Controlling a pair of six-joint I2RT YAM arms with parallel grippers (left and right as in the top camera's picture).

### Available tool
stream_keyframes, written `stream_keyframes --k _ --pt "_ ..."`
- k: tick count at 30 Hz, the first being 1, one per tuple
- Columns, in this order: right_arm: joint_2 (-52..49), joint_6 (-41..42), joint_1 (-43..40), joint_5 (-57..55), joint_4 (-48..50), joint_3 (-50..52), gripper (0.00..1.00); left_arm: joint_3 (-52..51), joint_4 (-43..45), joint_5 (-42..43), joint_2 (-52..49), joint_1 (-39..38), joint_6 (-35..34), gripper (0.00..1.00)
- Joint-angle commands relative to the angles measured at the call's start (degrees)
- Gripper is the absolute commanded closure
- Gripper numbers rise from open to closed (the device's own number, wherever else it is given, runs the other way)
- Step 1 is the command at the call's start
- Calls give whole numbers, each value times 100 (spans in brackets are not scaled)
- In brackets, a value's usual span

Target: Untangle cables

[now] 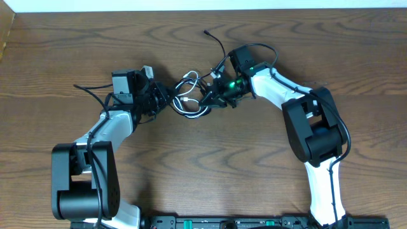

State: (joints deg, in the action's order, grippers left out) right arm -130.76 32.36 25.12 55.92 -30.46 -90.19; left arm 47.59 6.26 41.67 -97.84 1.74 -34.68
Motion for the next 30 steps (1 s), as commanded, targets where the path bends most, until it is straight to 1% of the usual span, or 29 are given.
stream_keyframes --k 1,5,12,14,16,18,20,21,25,29,30 --pt "186 -380 4 -404 -273 0 99 -11 28 -122 -48 35 57 93" --pt "186 -597 87 -960 -520 0 99 -11 26 -122 -48 59 57 93" --pt "186 -695 313 -1720 -389 0 99 -13 -111 -122 -48 42 55 91" --pt "186 -693 356 -1794 -291 0 99 -13 -201 -125 -48 4 57 89" --pt "186 -697 417 -1832 -133 0 99 -13 -247 -125 -50 -44 57 84" --pt "186 -697 483 -1834 31 0 99 -13 -258 -127 -52 -96 57 74" --pt "186 -695 527 -1832 190 0 99 -13 -306 -151 -52 -138 57 65" --pt "186 -695 540 -1829 278 0 99 -13 -356 -212 -52 -155 57 63" --pt "186 -697 553 -1954 433 0 99 -13 -802 -647 -52 -190 52 62" --pt "186 -726 586 -2216 433 0 99 -13 -1375 -802 -52 -229 57 62" --pt "186 -809 603 -2218 435 0 99 -13 -1530 -844 -52 -258 57 60"
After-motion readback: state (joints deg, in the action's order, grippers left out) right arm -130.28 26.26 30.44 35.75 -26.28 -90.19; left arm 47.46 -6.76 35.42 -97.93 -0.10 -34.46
